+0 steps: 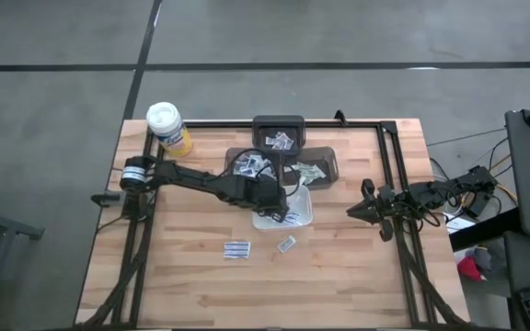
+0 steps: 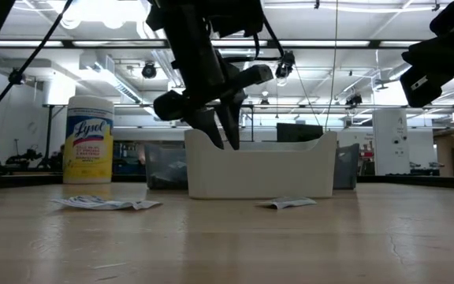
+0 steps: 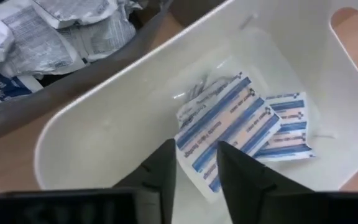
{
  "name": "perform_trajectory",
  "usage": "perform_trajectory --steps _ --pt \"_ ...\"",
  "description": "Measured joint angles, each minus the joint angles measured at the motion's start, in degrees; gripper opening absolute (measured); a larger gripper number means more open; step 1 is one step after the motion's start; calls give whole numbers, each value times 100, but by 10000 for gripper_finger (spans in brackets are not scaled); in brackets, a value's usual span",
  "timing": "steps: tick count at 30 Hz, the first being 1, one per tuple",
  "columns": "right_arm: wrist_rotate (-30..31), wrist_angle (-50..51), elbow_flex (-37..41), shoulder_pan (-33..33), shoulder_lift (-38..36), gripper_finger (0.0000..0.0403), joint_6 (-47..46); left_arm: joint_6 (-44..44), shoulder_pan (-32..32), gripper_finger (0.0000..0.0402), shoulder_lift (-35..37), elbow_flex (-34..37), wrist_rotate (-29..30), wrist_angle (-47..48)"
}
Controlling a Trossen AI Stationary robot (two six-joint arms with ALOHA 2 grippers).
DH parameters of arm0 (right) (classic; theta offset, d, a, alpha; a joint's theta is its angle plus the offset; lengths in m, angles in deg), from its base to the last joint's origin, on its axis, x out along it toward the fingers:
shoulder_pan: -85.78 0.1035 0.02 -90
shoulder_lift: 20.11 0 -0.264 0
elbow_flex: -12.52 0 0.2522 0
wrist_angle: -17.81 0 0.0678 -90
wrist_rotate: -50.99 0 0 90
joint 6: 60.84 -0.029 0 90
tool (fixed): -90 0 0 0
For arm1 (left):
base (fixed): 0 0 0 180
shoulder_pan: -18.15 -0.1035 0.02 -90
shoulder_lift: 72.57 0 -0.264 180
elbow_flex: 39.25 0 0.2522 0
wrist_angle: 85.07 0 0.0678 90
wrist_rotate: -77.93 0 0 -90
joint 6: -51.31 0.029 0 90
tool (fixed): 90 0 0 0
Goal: Pick & Place First Aid Supplies
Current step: Put the blue bandage into the white bin
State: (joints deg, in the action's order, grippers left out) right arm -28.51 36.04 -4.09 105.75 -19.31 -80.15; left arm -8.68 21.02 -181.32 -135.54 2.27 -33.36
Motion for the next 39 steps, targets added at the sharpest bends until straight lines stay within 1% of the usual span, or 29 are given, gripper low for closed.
perform_trajectory --steps 3,5,9,15,19,23,29,39 --pt "0 0 0 0 0 43 -3 122 -2 126 20 -85 -218 16" --pt "-1 0 0 2 0 43 -5 250 -2 132 77 -176 -412 14" --pt "-2 0 0 2 0 43 -20 326 13 133 199 -360 -705 163" --pt "-6 3 -1 2 2 43 -19 249 173 131 467 -644 -778 699" --pt "-5 2 -1 2 0 43 -18 -62 393 131 621 -716 -776 1171" --pt "-3 1 0 2 7 43 -18 -567 680 131 755 -719 -759 1661" --pt "0 2 0 2 4 43 2 -1234 1154 131 790 -702 -619 2306" --pt "0 0 0 1 4 43 2 -2027 1626 131 796 -173 -574 2527"
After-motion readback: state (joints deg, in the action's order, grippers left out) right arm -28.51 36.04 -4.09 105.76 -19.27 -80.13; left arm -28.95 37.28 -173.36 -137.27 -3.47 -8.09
